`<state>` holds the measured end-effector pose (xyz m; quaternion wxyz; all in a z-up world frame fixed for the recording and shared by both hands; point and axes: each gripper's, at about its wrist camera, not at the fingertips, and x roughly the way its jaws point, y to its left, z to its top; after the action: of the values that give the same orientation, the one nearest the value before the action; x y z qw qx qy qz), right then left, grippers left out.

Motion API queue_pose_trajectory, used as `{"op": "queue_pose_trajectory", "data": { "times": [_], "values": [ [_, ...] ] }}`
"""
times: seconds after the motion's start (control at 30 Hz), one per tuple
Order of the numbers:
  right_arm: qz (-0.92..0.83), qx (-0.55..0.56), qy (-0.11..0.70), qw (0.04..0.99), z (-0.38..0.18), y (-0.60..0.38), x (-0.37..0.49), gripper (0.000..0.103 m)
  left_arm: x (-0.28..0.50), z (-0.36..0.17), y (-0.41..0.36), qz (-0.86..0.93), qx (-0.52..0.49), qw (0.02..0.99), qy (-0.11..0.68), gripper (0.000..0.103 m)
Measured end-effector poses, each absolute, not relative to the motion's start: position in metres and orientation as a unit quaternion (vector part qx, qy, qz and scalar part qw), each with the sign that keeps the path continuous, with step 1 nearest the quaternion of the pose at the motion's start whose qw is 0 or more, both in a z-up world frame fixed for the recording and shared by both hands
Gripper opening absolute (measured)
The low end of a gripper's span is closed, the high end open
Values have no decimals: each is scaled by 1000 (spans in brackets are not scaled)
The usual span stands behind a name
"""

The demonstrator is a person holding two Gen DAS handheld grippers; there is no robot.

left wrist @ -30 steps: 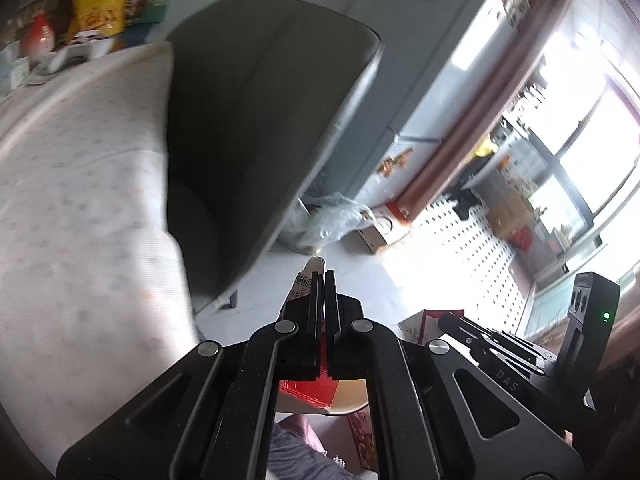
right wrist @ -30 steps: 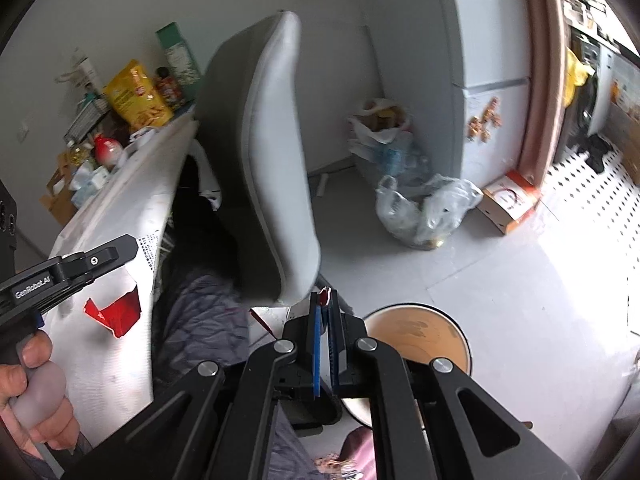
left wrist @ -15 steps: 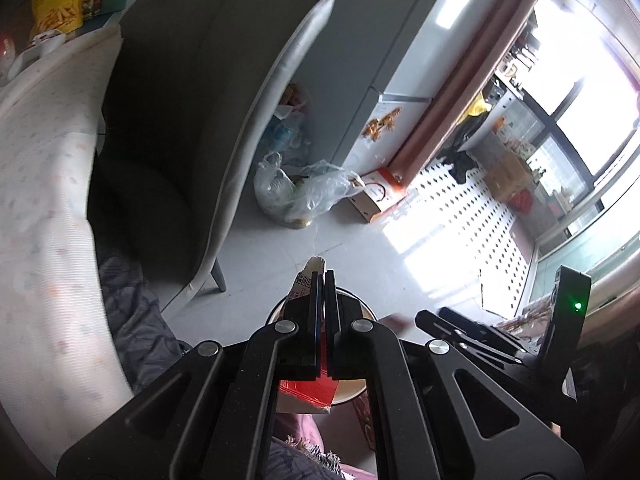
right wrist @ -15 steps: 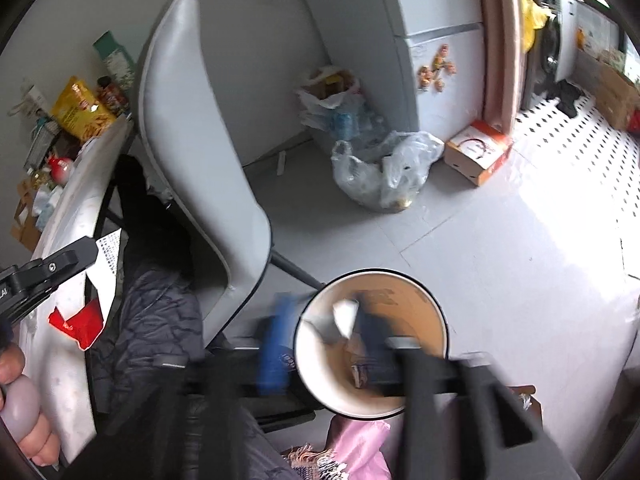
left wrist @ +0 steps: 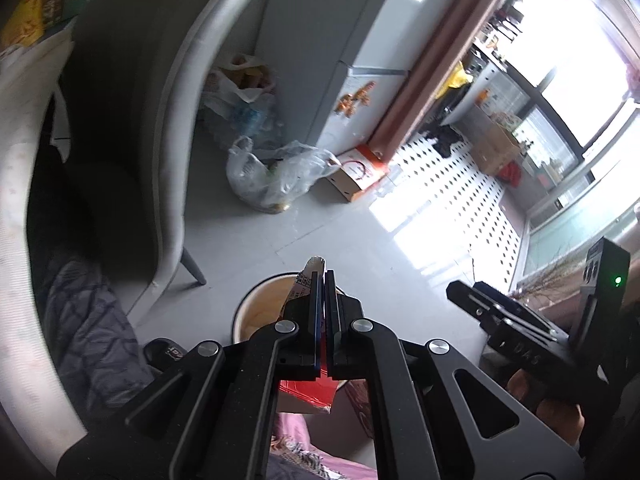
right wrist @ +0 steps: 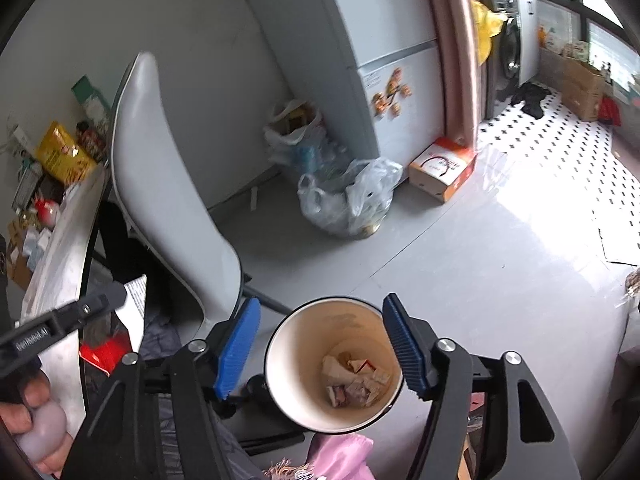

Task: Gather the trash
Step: 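Open the right tool over the bin while the left tool opens to drop the red wrapper, then move both tools back over the white tissue and plastic bottle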

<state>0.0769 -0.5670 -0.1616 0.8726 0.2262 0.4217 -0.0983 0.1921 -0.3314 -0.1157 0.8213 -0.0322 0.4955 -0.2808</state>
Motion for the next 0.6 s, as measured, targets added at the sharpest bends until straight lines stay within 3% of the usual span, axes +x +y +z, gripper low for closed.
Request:
{"op": "queue_pose_trajectory", "data": {
  "times": [0.13, 0.17, 0.2, 0.27, 0.5, 0.6],
  "values": [
    [-112, 235, 413, 873, -158, -579, 70, 65, 189, -120, -348, -303, -32, 807, 506, 5],
    [-115, 238, 412, 872, -157, -582, 69, 65, 189, -121, -351, -308, -33, 803, 509, 14],
    [-117, 239, 411, 872, -157, -583, 68, 65, 188, -122, -353, -309, -34, 802, 510, 37],
    [-117, 242, 410, 872, -156, -585, 68, 65, 187, -121, -350, -308, -44, 806, 503, 68],
    [-108, 239, 411, 873, -153, -575, 68, 67, 191, -107, -329, -282, -58, 823, 490, 85],
    [-102, 239, 412, 873, -153, -571, 73, 74, 191, -97, -314, -268, -56, 835, 477, 94]
  ]
}}
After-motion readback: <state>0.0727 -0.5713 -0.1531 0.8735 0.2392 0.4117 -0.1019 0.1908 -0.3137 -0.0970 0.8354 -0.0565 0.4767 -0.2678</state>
